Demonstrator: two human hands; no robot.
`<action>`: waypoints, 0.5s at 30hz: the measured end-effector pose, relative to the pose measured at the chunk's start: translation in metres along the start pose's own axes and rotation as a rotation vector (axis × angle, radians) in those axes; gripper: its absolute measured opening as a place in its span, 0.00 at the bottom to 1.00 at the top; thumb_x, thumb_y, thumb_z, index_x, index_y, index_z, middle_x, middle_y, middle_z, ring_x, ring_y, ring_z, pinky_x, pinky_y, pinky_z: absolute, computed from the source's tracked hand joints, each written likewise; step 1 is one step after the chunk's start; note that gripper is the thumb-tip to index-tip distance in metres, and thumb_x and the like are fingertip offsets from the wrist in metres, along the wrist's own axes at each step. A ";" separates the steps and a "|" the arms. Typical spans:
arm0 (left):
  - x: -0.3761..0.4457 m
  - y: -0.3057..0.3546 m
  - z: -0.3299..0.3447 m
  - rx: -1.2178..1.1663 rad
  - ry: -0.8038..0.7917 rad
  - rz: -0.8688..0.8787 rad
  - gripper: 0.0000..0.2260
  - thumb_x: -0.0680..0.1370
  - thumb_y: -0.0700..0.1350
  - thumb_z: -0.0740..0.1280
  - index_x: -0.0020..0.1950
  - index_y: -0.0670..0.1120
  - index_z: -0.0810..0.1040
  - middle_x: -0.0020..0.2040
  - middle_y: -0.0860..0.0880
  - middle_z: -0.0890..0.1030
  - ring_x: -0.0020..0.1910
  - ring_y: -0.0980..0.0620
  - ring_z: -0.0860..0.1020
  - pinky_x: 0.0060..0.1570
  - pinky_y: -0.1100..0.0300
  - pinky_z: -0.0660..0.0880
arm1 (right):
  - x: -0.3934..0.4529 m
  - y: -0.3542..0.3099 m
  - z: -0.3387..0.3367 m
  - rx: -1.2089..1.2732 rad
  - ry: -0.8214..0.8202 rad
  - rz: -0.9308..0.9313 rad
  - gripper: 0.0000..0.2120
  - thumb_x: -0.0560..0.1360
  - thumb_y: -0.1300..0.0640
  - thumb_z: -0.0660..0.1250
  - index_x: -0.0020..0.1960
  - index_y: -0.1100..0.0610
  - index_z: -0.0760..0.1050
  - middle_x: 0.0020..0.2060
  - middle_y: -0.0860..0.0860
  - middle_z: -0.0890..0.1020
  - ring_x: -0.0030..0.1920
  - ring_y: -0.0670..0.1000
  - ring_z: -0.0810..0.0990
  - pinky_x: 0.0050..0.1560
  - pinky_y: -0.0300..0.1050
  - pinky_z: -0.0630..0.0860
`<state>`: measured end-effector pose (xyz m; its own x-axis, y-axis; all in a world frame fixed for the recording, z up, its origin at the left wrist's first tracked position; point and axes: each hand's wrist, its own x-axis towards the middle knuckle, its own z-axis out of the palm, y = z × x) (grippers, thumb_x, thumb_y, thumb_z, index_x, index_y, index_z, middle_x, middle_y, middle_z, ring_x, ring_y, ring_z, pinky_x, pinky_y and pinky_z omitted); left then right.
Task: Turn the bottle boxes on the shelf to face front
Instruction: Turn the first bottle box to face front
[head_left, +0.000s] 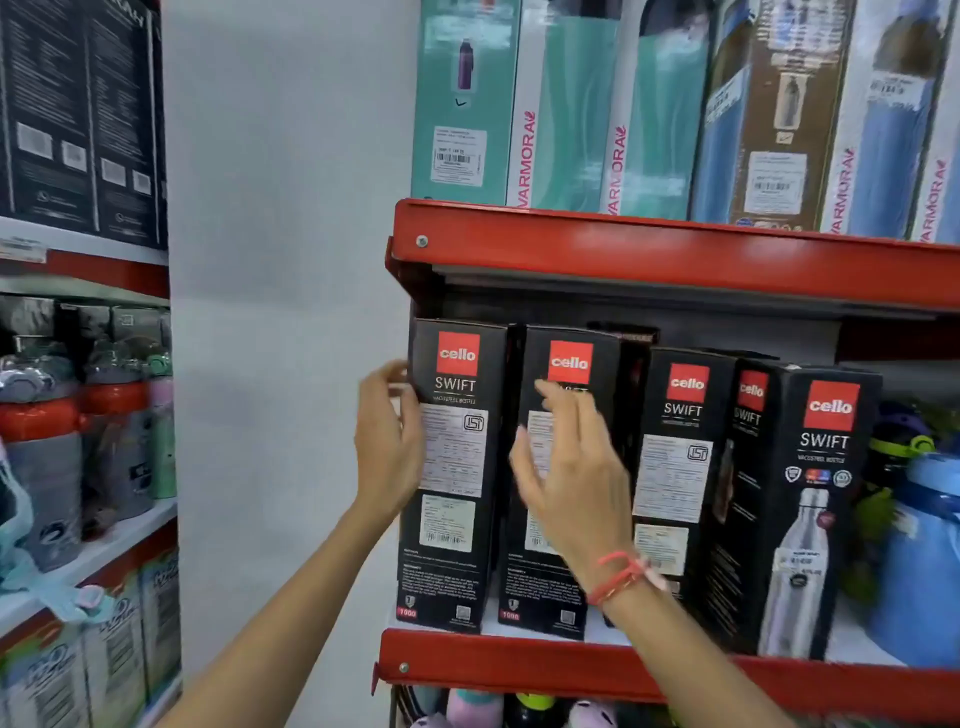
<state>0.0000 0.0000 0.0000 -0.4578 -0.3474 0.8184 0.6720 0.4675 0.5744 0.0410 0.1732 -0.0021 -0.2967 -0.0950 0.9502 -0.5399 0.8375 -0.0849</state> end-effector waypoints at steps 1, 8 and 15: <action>-0.003 -0.007 0.000 -0.046 -0.043 -0.126 0.14 0.83 0.52 0.54 0.62 0.47 0.71 0.58 0.47 0.77 0.58 0.48 0.77 0.55 0.53 0.74 | -0.009 -0.007 0.007 0.008 -0.050 0.056 0.21 0.77 0.50 0.61 0.68 0.56 0.67 0.56 0.50 0.75 0.50 0.49 0.76 0.40 0.44 0.81; -0.008 -0.043 -0.007 -0.466 -0.698 -0.507 0.31 0.73 0.74 0.43 0.61 0.65 0.77 0.60 0.61 0.82 0.60 0.60 0.79 0.60 0.58 0.69 | -0.062 -0.049 0.056 -0.040 -0.369 0.303 0.46 0.75 0.39 0.59 0.76 0.54 0.29 0.72 0.52 0.62 0.60 0.51 0.72 0.48 0.42 0.79; -0.007 -0.050 -0.015 -0.575 -0.843 -0.544 0.31 0.72 0.74 0.46 0.67 0.64 0.73 0.68 0.56 0.77 0.68 0.55 0.73 0.71 0.50 0.63 | -0.049 -0.082 0.066 -0.041 -0.380 0.455 0.60 0.68 0.34 0.67 0.70 0.54 0.20 0.74 0.59 0.50 0.66 0.56 0.66 0.58 0.45 0.74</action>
<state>-0.0215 -0.0326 -0.0345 -0.8658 0.3643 0.3429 0.3330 -0.0919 0.9384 0.0478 0.0741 -0.0616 -0.7566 0.0988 0.6464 -0.2638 0.8584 -0.4399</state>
